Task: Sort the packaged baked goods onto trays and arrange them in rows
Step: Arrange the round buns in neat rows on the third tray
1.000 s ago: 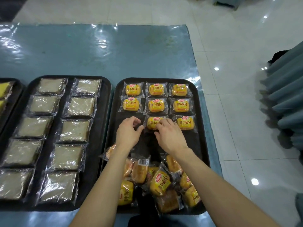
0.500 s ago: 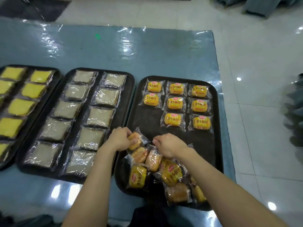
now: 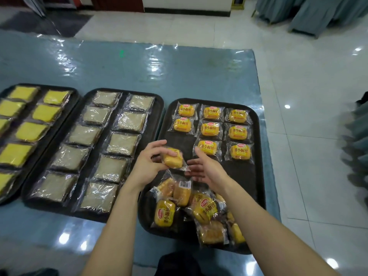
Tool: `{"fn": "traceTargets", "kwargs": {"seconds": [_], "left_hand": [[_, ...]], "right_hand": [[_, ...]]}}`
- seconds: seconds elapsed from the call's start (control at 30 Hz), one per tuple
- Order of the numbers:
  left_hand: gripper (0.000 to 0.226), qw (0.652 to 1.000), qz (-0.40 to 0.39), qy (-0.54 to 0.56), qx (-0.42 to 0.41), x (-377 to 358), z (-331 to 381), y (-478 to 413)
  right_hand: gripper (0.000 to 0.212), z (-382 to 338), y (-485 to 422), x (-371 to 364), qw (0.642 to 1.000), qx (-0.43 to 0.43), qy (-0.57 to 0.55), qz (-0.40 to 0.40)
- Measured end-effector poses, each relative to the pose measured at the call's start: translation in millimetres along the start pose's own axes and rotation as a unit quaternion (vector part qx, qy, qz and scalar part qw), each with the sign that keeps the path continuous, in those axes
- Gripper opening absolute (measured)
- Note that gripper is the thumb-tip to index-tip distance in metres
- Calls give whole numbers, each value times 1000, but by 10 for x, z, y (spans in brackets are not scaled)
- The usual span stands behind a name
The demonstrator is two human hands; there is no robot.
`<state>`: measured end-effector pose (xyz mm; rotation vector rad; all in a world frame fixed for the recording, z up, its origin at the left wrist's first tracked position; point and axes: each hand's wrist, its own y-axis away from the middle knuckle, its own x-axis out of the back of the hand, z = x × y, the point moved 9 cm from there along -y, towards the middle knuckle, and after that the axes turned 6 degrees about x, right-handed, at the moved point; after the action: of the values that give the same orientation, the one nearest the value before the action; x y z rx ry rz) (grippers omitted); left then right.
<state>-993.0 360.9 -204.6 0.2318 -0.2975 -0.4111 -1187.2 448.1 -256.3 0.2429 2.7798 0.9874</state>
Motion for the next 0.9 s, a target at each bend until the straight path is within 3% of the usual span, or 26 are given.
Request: {"fn": "traceTargets", "kwargs": {"seconds": [0.13,0.2,0.3,0.4,0.53,0.57,0.63,0.7,0.8,0.9], "left_hand": [[53,994,-74,78,12,-342,63,90],[48,991,-84,101,28,-434,63,117],[53,984,-27,161,68,-427,8,113],[34,961,10,233,152,-406,-101,129],[35,990,-58,54,115,-532,-18,83],[34,990,-48,65,112,-559,-17,61],[38,966,5,209,152,-571,-89,23],[45,933,23,316,173,-621,-154,7],[47,950,11,261,170,-645,-187,6],[47,946,4,281,159,-585,-179,-2]], "right_hand": [[31,-67,9,-5,999,36,-16,-32],[26,-72,34,21,997,40,-60,-37],[28,-120,46,152,990,63,-126,-9],[32,-203,64,326,986,89,-135,40],[44,-375,86,360,985,119,-113,45],[49,-398,76,363,985,124,-112,49],[56,-426,60,367,989,128,-31,59],[44,-441,38,335,987,137,63,48],[10,-505,-6,349,984,152,77,55],[4,-572,-27,371,982,152,89,61]]}}
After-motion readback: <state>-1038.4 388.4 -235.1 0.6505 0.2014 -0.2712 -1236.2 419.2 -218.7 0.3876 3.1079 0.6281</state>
